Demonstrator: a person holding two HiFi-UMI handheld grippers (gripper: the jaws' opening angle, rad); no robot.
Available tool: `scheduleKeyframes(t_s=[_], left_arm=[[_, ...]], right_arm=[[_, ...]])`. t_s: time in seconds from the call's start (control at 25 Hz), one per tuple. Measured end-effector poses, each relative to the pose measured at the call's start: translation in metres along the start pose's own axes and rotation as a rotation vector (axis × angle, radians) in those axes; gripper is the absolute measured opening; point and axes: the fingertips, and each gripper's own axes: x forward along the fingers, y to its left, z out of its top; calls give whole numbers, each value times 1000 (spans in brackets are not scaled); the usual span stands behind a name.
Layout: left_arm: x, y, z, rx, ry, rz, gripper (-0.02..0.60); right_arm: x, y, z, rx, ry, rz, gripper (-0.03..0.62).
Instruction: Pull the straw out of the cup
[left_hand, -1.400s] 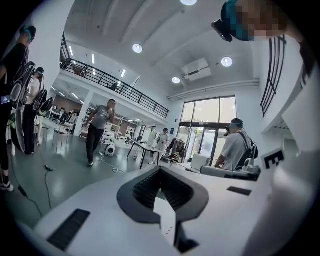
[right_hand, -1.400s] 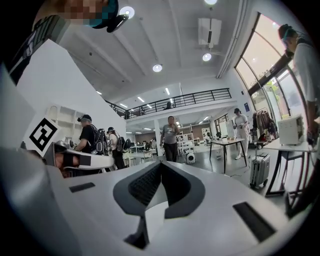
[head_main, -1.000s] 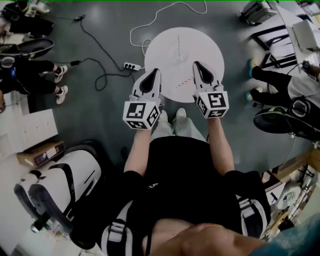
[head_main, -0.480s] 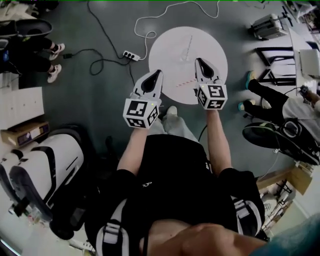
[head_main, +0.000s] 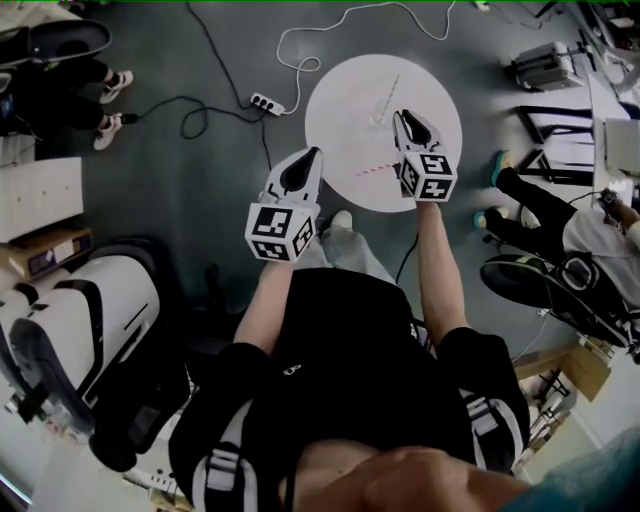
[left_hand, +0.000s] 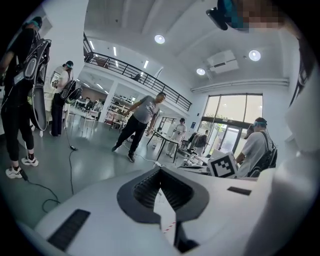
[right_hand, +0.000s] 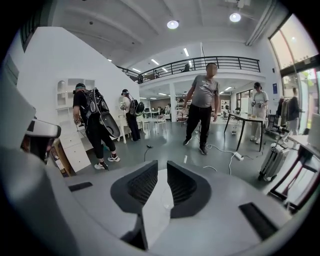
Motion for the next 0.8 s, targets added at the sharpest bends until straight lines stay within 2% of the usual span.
scheduleKeyframes(t_s=[0.2, 0.56, 0.8], left_arm=[[-2, 12, 3, -4, -10, 28, 8], [-1, 27, 0, -12, 1, 70, 8], [-4, 33, -3, -13, 7, 96, 8]], right_arm=[[27, -10, -15, -18, 64, 1, 80], [70, -33, -35, -7, 138, 0, 86], [86, -49, -49, 21, 170, -33, 100]])
